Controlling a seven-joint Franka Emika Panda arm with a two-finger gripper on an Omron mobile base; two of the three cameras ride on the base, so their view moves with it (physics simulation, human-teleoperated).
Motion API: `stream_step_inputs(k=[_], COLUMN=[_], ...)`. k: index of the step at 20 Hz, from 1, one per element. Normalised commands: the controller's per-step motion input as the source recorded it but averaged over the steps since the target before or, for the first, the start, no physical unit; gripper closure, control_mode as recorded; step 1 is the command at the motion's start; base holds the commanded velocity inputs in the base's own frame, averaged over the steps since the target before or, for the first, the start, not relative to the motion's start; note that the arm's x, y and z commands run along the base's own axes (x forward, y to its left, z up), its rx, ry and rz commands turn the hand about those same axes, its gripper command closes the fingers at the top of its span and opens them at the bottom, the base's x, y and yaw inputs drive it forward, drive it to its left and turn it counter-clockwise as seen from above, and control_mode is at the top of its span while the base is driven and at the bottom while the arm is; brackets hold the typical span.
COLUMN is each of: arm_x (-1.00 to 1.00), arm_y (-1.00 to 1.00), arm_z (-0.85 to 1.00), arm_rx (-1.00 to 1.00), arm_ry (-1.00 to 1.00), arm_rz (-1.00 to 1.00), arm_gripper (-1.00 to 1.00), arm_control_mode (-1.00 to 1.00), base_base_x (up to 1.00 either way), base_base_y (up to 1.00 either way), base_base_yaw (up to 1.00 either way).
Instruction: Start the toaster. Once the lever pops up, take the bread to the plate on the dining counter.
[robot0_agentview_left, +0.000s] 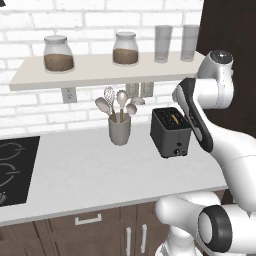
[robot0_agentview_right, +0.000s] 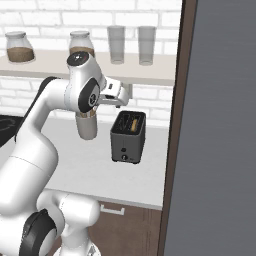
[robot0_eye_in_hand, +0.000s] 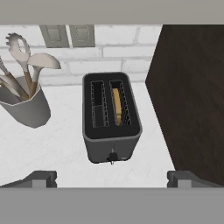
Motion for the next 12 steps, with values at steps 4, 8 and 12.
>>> stream_step_inputs(k=[4,8,12], arm_x=[0.00,0.00,0.00], arm_y=[0.00,0.00,0.00], arm_z=[0.00,0.00,0.00], arm_rx=[0.00,0.00,0.00], arm_ry=[0.00,0.00,0.00], arm_rz=[0.00,0.00,0.00], arm_gripper=[-1.00,-1.00,-1.00], arm_control_mode=[-1.00,-1.00,-1.00], base_base_x=[0.00,0.00,0.00], base_base_y=[0.00,0.00,0.00], base_base_yaw=[0.00,0.00,0.00])
